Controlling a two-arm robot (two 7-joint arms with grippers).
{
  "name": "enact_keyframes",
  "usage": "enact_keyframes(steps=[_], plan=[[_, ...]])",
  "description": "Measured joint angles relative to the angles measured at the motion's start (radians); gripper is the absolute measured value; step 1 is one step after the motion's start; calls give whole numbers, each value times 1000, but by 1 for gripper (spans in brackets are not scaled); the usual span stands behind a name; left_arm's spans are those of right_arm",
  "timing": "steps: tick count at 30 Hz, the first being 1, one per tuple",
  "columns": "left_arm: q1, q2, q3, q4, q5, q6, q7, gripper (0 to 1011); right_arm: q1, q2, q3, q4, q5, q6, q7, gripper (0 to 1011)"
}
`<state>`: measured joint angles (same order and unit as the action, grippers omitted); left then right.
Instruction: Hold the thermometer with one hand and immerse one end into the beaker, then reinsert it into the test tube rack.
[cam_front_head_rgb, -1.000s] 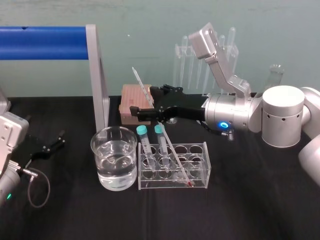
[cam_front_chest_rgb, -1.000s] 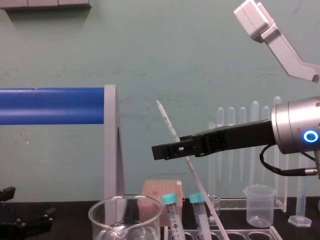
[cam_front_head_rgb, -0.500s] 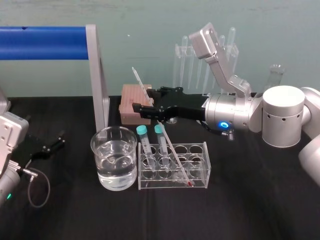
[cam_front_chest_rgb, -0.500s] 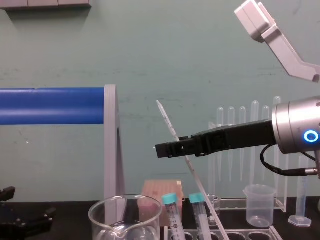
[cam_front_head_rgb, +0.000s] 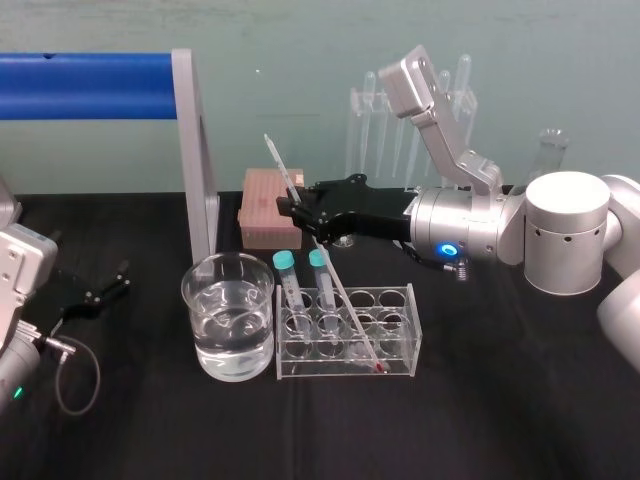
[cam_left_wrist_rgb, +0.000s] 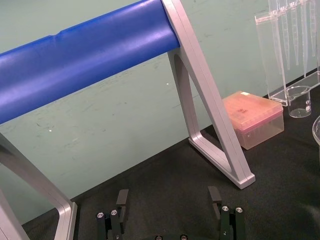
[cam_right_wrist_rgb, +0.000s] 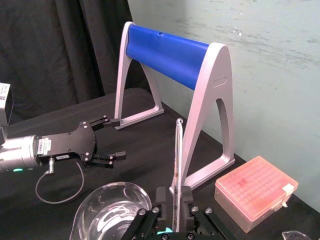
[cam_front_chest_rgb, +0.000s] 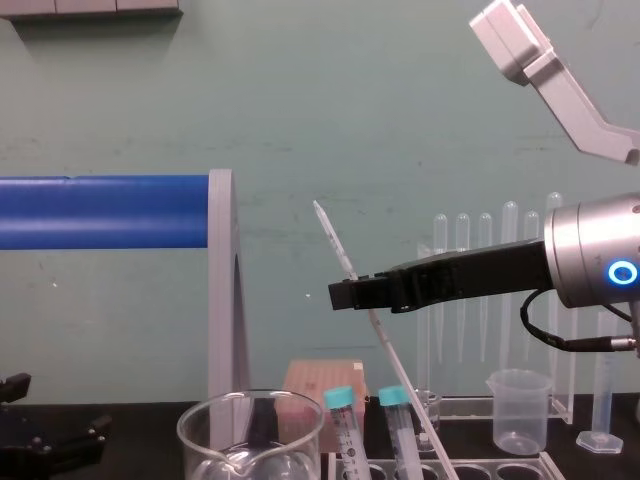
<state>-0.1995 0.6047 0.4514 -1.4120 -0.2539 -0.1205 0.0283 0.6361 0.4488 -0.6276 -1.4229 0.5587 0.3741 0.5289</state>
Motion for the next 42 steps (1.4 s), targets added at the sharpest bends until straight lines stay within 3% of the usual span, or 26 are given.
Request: enact_keyframes(steps=[5,17,20,30,33,39,42], plan=[[0,0,0,0,0,0,0,1008,0,0,0,0,0,0,0,87],[0,0,0,0,0,0,0,1008,-18,1,13,-9,15,-17,-4,56],[0,0,0,0,0,0,0,1008,-39,2,32,-25,30,-52,-8,56],[0,0,0,0,0,0,0,1008,-143,35,123,-141,72,-281,6,56],[0,0,0,0,0,0,0,1008,-164,44,154,-178,94,-320,13,56],[0,0,0,0,0,0,0,1008,-153,30,196,-216,153,-362,36,56],[0,0,0,0,0,0,0,1008,-116,1,203,-211,185,-386,55,56]])
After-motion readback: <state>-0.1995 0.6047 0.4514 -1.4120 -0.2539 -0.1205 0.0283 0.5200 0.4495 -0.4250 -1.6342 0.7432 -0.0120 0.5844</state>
